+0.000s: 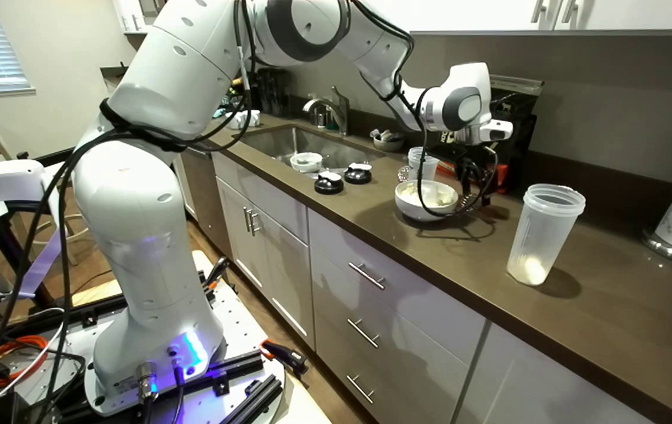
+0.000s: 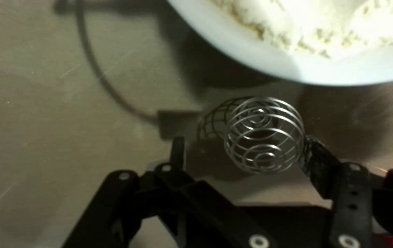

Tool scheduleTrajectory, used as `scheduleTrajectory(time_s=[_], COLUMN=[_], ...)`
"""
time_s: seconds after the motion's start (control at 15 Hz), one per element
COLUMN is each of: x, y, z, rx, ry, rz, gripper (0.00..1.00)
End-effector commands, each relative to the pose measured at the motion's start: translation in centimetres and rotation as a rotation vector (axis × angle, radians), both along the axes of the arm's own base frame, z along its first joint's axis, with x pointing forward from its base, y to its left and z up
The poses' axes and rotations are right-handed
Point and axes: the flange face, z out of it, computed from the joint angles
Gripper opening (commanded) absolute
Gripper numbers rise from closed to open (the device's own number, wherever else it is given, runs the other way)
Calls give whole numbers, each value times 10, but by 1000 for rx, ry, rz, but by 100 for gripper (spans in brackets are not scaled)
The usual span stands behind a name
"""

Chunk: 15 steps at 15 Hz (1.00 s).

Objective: Put the metal thing in the bigger cup

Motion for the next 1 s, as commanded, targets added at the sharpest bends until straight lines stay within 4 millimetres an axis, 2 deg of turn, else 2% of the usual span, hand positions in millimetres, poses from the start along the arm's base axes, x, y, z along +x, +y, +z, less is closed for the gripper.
scheduleTrajectory(time_s=[0.0,0.2,0.47,0.93], x=[4,4,5,6], y=[-5,-8,-10,-14], z=[2,3,6,8], rx=[36,43,47,50], ry=[13,18,16,14], rz=[-20,-31,-36,-40], gripper=[83,80,63,68])
